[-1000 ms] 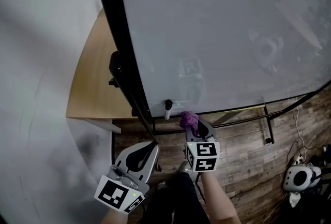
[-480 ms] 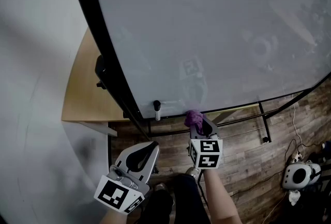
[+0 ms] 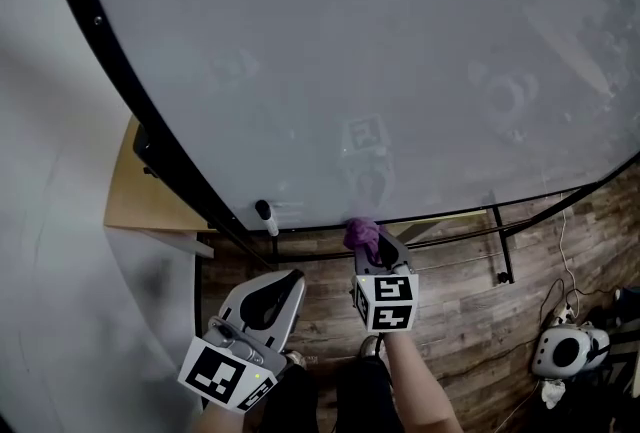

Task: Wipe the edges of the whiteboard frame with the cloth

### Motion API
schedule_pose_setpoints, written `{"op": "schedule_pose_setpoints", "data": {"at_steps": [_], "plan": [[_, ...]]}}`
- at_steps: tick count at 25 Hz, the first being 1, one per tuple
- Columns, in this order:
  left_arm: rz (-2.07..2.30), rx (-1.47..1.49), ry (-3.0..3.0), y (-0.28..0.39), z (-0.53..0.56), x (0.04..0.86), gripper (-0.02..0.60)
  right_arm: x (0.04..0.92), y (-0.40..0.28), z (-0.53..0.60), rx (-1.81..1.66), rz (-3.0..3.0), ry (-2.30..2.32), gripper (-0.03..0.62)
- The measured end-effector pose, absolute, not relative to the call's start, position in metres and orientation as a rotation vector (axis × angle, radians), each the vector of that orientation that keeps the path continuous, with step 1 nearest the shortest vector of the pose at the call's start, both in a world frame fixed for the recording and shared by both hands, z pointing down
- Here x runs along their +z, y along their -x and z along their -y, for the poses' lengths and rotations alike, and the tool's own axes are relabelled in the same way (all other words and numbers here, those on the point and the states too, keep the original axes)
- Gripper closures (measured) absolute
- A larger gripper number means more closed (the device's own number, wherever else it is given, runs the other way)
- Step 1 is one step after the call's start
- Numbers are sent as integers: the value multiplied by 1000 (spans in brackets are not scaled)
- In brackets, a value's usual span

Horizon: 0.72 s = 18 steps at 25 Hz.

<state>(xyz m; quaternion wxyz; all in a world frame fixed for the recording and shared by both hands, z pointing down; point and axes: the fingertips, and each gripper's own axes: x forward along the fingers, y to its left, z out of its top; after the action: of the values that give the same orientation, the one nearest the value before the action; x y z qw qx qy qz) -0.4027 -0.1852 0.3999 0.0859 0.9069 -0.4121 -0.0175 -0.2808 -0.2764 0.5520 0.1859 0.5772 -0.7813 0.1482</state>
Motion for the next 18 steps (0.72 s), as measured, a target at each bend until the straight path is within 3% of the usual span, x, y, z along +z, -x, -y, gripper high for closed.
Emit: {"op": "schedule_pose_setpoints", "data": {"at_steps": [18], "plan": [[1335, -64, -2639, 348, 181, 401, 565, 554, 221, 282, 402, 2229, -1555, 502]]}}
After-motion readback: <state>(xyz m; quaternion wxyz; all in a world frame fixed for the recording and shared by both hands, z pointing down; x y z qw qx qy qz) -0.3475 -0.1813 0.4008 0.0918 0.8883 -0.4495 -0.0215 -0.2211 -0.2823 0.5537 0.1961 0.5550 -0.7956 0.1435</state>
